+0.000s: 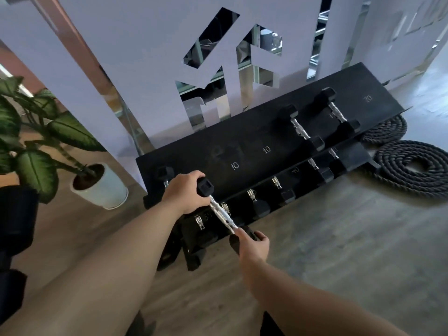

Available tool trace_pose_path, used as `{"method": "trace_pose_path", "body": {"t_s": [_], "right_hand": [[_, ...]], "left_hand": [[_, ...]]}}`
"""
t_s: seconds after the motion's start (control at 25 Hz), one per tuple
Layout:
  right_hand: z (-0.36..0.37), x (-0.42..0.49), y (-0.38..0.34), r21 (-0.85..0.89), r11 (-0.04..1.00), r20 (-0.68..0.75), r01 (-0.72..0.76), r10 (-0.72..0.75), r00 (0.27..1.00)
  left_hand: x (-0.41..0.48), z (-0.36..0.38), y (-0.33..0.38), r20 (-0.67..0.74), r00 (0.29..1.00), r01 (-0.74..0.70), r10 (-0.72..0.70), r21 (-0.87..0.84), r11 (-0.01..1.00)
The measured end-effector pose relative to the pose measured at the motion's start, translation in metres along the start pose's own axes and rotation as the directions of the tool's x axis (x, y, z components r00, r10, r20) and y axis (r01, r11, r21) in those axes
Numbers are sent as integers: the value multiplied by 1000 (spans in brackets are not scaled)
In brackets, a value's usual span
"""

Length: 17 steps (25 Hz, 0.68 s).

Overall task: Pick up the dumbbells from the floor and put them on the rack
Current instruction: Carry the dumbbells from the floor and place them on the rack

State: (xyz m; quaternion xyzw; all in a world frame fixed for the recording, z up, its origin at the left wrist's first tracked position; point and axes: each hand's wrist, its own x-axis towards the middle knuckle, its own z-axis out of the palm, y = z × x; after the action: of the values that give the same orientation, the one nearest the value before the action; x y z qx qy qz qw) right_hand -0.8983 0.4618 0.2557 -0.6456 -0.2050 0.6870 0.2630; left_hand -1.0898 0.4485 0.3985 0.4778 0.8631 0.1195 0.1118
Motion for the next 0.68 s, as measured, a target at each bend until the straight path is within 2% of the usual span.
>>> {"method": "trace_pose_path", "body": {"t_s": [0.2,0.36,0.68], "right_hand": [[67,40,-23,-46,998,56,-41,43,998],[114,63,-28,-101,993,5,-58,59,998],[219,118,-23,-99,994,-104,-53,43,994]], "left_hand": [[79,0,-35,19,1000,1,-2,23,1000],[132,5,-71,95,995,10,-13,31,999],[253,34,-130,215,969,-137,117,77,988]]}}
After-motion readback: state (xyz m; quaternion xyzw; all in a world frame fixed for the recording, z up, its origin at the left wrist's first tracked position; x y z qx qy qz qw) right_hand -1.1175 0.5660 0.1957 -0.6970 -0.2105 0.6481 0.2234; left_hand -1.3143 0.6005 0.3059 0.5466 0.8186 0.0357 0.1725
